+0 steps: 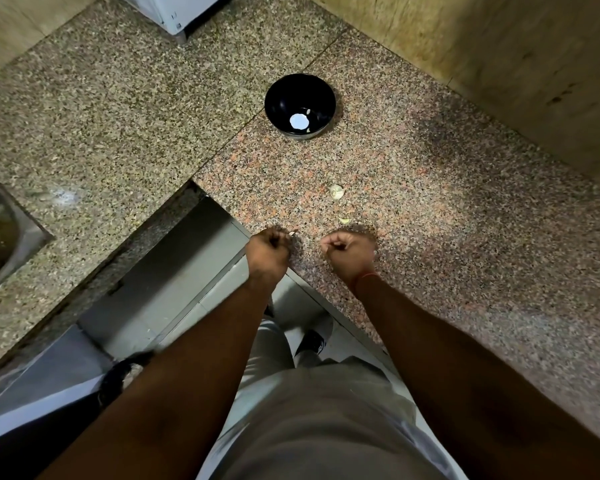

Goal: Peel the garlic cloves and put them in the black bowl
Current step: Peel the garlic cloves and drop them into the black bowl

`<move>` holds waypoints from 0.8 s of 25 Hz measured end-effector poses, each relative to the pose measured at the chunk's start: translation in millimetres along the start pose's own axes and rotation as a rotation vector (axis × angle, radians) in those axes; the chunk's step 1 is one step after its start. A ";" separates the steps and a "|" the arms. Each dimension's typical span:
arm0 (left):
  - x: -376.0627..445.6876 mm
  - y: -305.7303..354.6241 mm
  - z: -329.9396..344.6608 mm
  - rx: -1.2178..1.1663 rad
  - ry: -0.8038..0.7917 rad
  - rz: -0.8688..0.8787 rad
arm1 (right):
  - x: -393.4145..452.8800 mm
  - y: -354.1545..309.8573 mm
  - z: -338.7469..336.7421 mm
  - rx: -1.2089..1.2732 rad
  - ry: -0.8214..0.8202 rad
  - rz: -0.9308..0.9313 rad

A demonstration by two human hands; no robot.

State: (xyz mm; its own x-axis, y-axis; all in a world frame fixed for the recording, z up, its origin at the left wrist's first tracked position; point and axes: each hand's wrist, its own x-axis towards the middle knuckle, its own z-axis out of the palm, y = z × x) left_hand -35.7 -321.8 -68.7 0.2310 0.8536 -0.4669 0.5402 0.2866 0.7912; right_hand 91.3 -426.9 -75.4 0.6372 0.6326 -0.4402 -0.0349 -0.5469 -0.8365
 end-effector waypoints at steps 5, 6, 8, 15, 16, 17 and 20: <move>-0.9 -0.3 -2.6 0.022 -0.005 0.054 | -2.4 -7.5 -10.6 0.288 0.073 0.161; -1.4 -0.8 -4.0 0.025 -0.009 0.069 | -1.7 -6.9 -8.4 0.249 0.083 0.151; -0.9 -3.8 -6.3 0.017 -0.021 0.097 | -2.3 -6.4 -3.0 0.134 0.105 0.120; 2.7 -15.4 -17.1 0.104 -0.054 0.134 | 5.9 -10.6 13.6 -0.224 0.208 -0.006; 2.4 -13.6 -19.1 0.127 -0.071 0.123 | 8.0 -10.6 14.6 -0.263 0.217 -0.025; 3.5 -11.7 -20.0 0.163 -0.089 0.127 | 9.8 -10.8 15.4 -0.301 0.222 -0.041; 10.6 -8.2 -17.8 0.295 -0.107 0.174 | 18.2 -10.4 16.6 -0.376 0.206 -0.106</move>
State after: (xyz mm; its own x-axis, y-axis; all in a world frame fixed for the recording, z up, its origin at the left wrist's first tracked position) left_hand -52.0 -307.4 -73.1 0.4148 0.8240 -0.3860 0.6923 -0.0106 0.7215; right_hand 90.5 -400.6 -80.1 0.7634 0.5944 -0.2528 0.2970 -0.6706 -0.6798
